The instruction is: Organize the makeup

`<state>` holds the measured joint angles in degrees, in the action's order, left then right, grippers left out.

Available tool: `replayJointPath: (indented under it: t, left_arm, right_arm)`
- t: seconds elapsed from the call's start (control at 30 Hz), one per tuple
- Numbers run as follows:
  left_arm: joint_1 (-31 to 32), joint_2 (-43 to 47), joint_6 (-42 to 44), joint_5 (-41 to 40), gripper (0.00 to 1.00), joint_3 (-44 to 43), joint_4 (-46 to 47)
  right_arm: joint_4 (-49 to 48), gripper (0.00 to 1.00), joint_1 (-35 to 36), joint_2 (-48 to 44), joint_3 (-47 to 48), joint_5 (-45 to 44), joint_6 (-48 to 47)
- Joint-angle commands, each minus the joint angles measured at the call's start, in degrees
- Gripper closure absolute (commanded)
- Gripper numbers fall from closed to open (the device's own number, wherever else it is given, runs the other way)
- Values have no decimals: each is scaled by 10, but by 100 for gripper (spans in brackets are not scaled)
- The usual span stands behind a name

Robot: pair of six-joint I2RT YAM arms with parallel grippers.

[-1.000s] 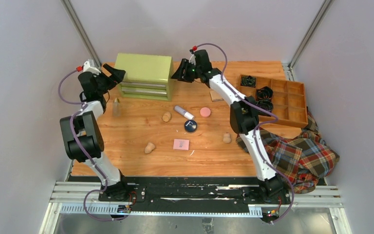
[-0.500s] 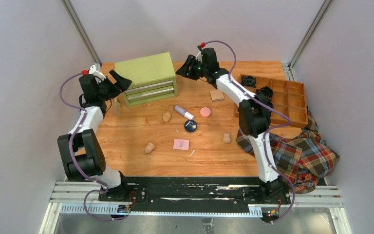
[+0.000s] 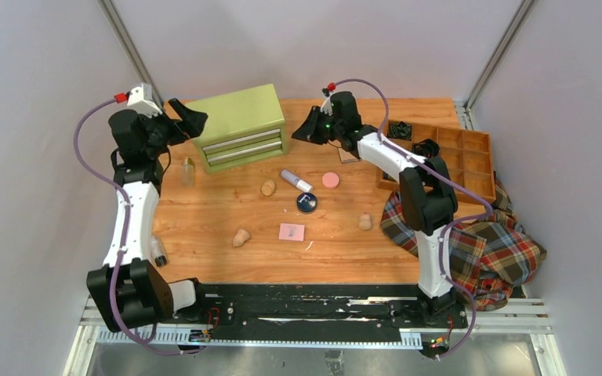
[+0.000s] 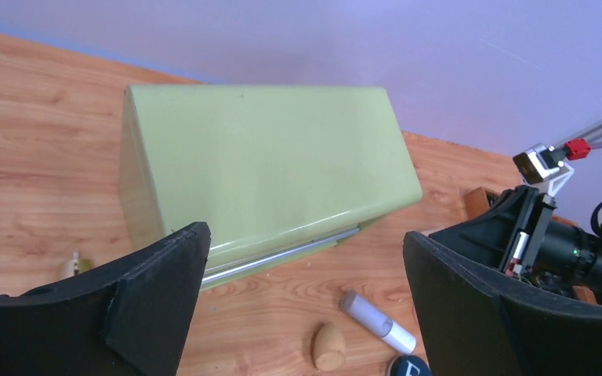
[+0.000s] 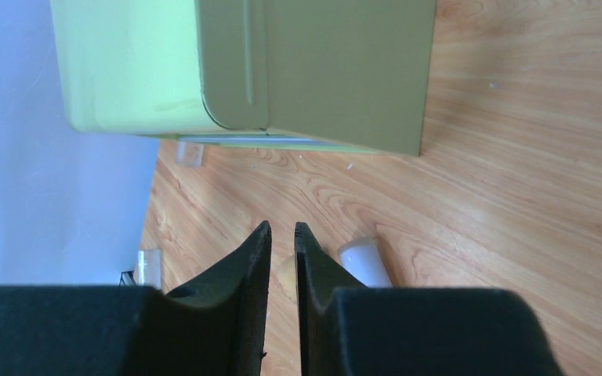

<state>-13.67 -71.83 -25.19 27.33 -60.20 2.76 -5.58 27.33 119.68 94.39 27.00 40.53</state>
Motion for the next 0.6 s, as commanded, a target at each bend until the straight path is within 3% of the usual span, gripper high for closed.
replayJointPath:
  t: [0.0,0.2,0.3,0.37,0.43,0.57]
  left_arm:
    - [3,36,34,-17,2,-18,-82]
    - [8,60,60,-50,2,-22,-168]
    - [9,63,62,-65,2,-19,-195]
    - [9,63,68,-79,2,-20,-211]
    - [9,61,78,-92,2,-22,-231]
    - [14,58,78,-106,3,-9,-234]
  right_arm:
    - [17,83,26,31,60,4,-23]
    - [57,83,44,150,229,-16,-21]
    - [105,83,50,226,364,-7,-12]
    - [115,84,51,250,405,17,-2]
    - [103,84,52,230,374,29,-4]
    - [37,82,48,122,210,17,-22]
